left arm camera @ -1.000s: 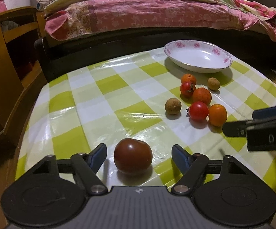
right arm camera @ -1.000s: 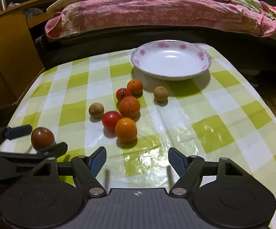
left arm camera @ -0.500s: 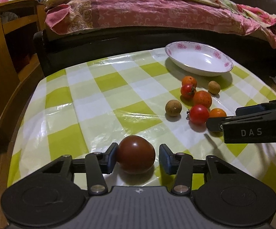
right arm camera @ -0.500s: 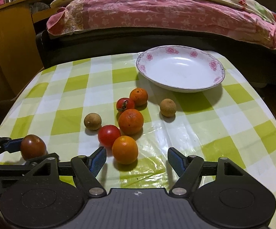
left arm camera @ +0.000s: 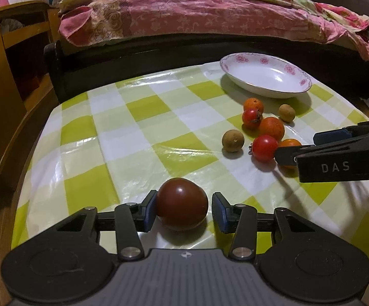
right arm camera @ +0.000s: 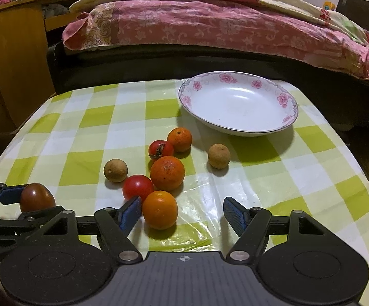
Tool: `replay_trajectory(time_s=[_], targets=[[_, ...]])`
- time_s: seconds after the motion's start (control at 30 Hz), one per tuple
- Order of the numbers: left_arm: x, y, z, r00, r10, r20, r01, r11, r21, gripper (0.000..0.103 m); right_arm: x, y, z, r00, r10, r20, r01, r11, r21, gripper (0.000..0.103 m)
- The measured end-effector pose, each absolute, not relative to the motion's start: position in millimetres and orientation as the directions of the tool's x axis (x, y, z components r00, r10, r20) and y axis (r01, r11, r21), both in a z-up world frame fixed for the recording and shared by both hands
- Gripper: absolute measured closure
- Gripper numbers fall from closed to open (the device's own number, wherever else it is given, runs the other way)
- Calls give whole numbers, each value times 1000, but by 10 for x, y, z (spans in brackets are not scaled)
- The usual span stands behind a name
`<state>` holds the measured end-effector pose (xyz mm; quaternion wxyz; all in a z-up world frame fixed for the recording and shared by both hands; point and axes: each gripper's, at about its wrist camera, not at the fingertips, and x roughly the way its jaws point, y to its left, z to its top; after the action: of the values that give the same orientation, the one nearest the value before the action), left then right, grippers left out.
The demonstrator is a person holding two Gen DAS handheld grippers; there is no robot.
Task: Organize fruits
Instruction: 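Close left tool on the dark red tomato while right tool grasps the orange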
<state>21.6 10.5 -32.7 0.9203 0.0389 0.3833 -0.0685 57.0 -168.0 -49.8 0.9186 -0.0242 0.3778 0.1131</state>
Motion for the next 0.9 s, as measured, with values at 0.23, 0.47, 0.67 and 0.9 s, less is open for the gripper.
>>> replay_trajectory(time_s=[0.23, 0.47, 0.67, 0.9], targets=[[209, 121, -326, 686, -97, -721, 153, 988, 12, 51, 562, -1675, -483, 656, 256, -710, -263, 959, 103, 58], [199, 178, -293, 679, -115, -725, 150, 988, -16, 57, 601, -1690, -460, 603, 313, -734, -262, 947, 188, 76], [182, 134, -265, 676, -121, -727, 167, 986, -9, 57, 545, -1713, -415, 591, 330, -736, -262, 941, 212, 77], [183, -43, -290, 663, -126, -738, 214, 976, 26, 57, 480, -1732, -419, 588, 306, -749, -277, 946, 169, 77]])
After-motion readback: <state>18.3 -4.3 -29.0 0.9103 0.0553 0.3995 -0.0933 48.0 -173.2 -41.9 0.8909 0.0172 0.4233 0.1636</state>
